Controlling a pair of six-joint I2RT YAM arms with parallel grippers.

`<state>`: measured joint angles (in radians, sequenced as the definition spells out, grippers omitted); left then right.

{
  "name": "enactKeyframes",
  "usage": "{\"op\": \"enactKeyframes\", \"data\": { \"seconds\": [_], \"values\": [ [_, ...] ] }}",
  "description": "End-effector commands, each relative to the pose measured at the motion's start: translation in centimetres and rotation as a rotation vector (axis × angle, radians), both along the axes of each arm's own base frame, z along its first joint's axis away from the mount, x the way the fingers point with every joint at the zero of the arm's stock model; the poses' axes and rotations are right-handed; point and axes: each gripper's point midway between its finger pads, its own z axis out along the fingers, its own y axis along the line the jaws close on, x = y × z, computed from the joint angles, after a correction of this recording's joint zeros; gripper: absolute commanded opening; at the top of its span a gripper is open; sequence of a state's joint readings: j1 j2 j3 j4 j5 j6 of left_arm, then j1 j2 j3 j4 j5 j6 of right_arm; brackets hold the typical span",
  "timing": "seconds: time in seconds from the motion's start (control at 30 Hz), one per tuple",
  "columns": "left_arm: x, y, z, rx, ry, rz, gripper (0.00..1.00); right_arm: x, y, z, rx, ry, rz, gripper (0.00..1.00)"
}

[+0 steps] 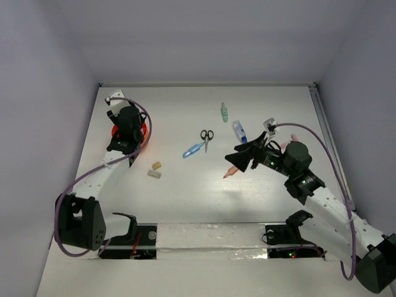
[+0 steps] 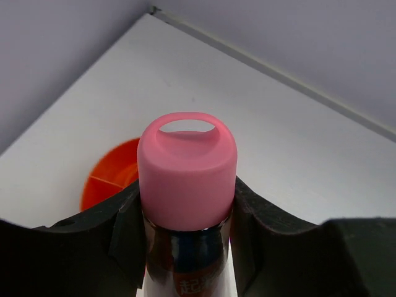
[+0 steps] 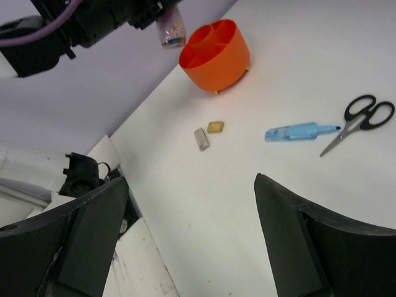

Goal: Sort the stationery into containers
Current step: Place the stationery in the storage box.

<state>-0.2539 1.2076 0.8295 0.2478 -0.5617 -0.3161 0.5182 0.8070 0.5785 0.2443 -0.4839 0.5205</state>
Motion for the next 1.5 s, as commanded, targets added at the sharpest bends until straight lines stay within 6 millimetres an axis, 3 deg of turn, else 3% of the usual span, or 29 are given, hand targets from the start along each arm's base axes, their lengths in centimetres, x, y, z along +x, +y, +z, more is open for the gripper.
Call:
{"op": "enactKeyframes", "data": {
  "seconds": [0.0,0.2,0.33,0.47,0.87,1.1,1.3,1.47],
  "values": [
    [1.9,3.1,5.5,0.056,-0.142,0.133,0.0,-0.5,-0.1,2.3,0.098,-0.106,0.001,0.89],
    [2.6,5.7,6.1,0.157,-0.16,0.232,0.0,-1.4,-0.2,1.7,0.086,-0.144,0.035,0.89],
    [2.9,7.8,5.6,0.215,-0.145,0.282,0.0,-2.0,0.1,1.8,0.104,-0.151,0.068,0.89],
    [3.2,8.6,4.1,0.232,-0.13,0.32,0.0,-2.1,0.1,1.7,0.105,-0.155,0.075,0.88],
    [5.4,7.6,1.1,0.206,-0.13,0.269,0.0,-3.2,1.1,1.1,0.121,-0.157,0.181,0.87],
    [5.5,7.5,-1.2,0.205,-0.104,0.268,0.02,-3.6,1.2,1.1,0.128,-0.16,0.198,0.86],
    [4.8,8.0,-3.5,0.21,-0.074,0.296,0.13,-3.9,1.2,1.2,0.14,-0.17,0.207,0.86],
    [4.9,7.9,-3.8,0.191,-0.09,0.298,0.15,-4.2,1.0,1.4,0.156,-0.189,0.212,0.86]
  ]
}}
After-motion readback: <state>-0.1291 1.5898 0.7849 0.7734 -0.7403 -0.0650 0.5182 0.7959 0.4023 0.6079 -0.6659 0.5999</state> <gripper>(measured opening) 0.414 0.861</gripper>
